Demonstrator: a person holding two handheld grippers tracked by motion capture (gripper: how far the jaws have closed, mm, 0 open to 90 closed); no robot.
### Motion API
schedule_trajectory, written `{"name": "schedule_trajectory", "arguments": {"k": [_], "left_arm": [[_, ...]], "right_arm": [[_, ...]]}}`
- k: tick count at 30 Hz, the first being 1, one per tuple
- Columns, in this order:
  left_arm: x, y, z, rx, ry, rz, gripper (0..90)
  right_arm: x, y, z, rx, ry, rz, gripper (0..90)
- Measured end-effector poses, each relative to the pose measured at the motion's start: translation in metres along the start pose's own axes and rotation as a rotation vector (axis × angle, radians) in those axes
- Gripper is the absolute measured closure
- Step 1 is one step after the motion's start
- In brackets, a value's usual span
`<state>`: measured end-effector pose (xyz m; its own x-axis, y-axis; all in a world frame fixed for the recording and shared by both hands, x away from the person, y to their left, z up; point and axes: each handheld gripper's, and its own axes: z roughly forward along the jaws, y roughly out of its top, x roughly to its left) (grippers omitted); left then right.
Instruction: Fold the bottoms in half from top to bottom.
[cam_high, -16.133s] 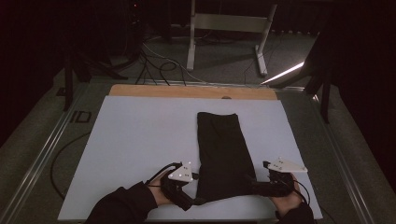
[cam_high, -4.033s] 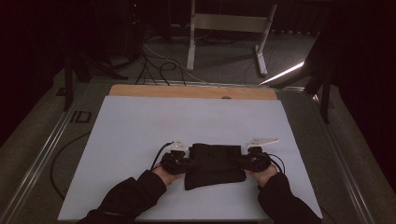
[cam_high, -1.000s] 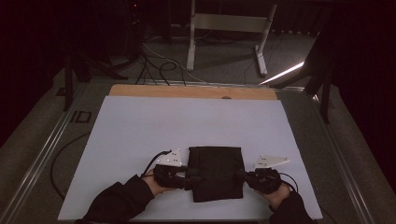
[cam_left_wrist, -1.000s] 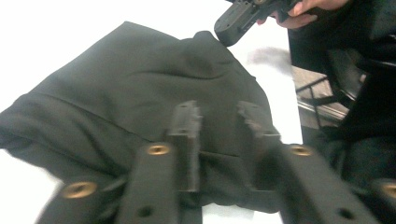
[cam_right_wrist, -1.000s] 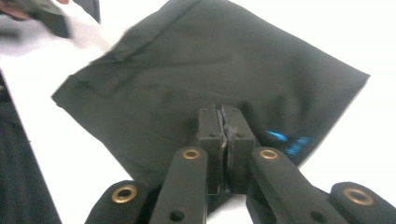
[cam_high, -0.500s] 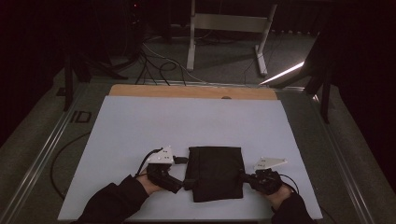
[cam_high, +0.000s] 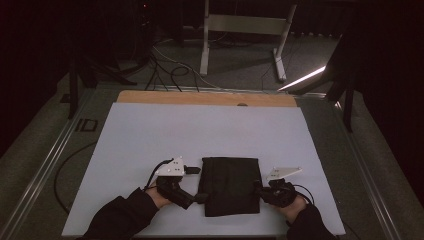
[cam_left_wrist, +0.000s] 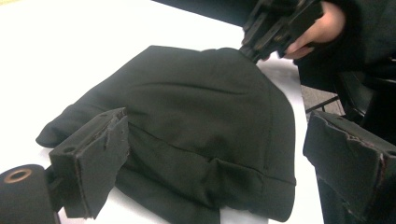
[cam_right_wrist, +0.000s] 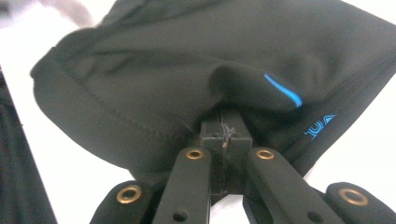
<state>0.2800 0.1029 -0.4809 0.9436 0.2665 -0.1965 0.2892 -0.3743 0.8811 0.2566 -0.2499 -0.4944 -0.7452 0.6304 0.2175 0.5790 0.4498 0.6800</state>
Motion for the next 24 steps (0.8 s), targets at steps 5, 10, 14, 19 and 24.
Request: {"name": "schedule_trajectory", "arguments": {"k": [5,10,14,19,24], "left_arm": [[-0.001,0.000,0.000,-0.004,-0.005,0.001,6.5],[-0.002,0.001,0.001,-0.009,-0.012,0.003,6.0],[-0.003,0.002,0.003,-0.010,-0.019,0.000,6.0],[-0.008,0.004,0.008,0.000,-0.044,0.005,7.0],[-0.010,0.003,0.011,0.006,-0.046,0.006,7.3]], "right_arm": [[0.011,-0.002,-0.019,-0.067,0.002,0.004,90.0],[0.020,-0.007,-0.038,-0.126,-0.002,0.021,90.0],[0.024,-0.008,-0.039,-0.129,-0.035,-0.007,90.0],[0.020,-0.005,-0.024,-0.091,-0.043,-0.034,90.0],[0.013,-0.005,-0.011,-0.042,-0.058,-0.050,90.0]]}}
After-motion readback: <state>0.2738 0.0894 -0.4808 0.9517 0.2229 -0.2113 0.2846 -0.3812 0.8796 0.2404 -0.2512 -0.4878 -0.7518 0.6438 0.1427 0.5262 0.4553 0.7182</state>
